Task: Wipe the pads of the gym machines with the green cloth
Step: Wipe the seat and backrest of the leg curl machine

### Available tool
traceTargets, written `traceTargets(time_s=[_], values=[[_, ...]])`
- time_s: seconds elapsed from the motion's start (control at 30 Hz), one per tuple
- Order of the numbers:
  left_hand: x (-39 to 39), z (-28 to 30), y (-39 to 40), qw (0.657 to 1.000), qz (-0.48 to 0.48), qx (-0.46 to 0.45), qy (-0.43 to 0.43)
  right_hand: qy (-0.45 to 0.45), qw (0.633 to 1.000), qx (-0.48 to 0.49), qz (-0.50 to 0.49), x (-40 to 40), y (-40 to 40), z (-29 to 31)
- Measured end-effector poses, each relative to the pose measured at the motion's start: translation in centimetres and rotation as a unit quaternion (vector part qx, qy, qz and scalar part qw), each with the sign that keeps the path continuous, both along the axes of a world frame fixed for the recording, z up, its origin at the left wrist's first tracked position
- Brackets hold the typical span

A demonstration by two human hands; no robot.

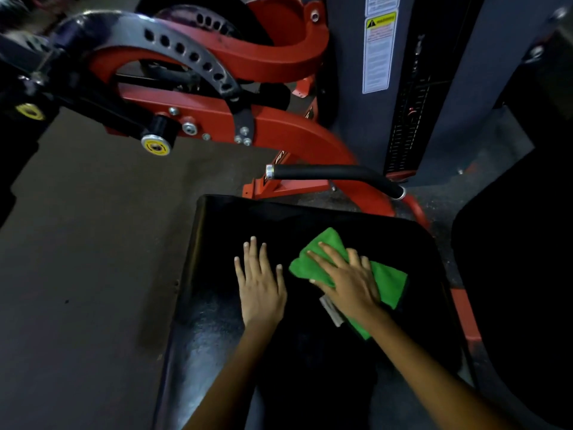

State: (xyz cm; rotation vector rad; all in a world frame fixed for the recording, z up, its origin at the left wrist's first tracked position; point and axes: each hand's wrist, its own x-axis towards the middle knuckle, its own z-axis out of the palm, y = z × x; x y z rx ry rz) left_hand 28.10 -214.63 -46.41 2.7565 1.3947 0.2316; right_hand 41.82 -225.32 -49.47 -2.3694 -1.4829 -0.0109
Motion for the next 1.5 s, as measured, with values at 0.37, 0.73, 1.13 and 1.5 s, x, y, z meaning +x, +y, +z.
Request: traceTargets(time_s=[0.37, 0.73, 1.13, 1.5], values=[[0.5, -0.2, 0.2, 0.999, 0.004, -0.004, 0.042, 0.022, 1.000, -0.013, 0.013, 1.2, 2.1, 0.4], [0.7, -0.7, 0.2, 0.999, 0.010, 0.007, 0.044, 0.112, 0.983, -0.079, -0.120, 3.6, 5.0, 1.2], [0.6, -0.3, 0.3, 0.999, 0.007, -0.001, 0.039, 0.137, 0.968, -0.077, -0.194, 3.1, 2.2, 0.8], [0.7, -0.1, 0.2, 0.999, 0.004, -0.003, 0.041, 0.119, 0.962, -0.083, -0.231, 3.6, -2.3, 0.1]])
